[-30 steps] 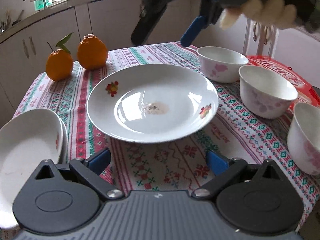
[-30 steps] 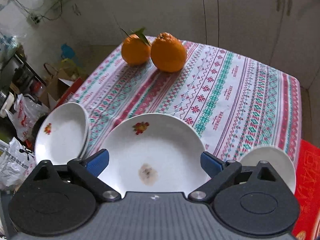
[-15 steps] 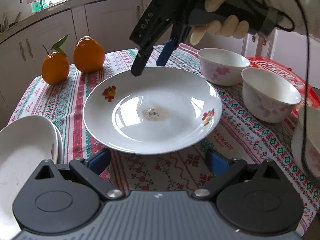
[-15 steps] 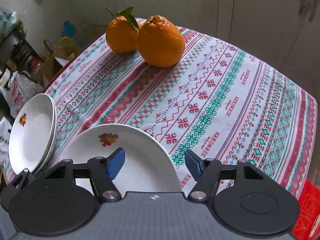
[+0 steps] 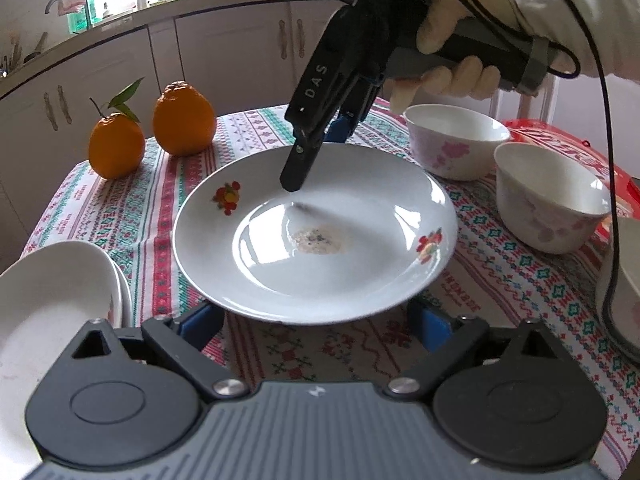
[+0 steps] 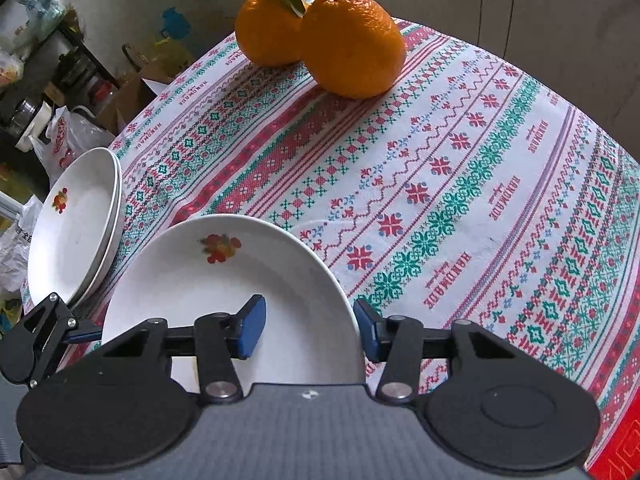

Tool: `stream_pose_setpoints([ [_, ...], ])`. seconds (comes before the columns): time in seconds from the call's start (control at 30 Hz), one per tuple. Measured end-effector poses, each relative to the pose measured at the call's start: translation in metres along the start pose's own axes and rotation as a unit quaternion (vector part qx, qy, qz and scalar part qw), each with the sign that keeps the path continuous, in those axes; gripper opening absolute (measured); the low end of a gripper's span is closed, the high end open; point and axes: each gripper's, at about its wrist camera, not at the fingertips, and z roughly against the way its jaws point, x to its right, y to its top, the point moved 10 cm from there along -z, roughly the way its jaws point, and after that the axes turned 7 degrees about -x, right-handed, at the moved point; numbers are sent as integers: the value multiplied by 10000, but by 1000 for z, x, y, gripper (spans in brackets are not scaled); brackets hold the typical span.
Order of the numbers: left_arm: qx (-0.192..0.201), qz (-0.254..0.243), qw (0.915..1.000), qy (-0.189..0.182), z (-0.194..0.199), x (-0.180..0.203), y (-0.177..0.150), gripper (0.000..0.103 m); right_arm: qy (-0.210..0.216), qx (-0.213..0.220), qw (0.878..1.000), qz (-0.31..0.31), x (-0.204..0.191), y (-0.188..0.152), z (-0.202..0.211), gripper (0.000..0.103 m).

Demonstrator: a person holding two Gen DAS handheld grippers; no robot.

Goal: Organize plates and bowls
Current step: 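Grasp opposite rims of the stained plate with both grippers and lift it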

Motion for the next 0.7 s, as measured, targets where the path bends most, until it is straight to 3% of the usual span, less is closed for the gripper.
stream_pose_setpoints([
  [0.7,22,-123,9998,-125,4,0,0,85,-45,87,10000,3,2,0,1,54],
])
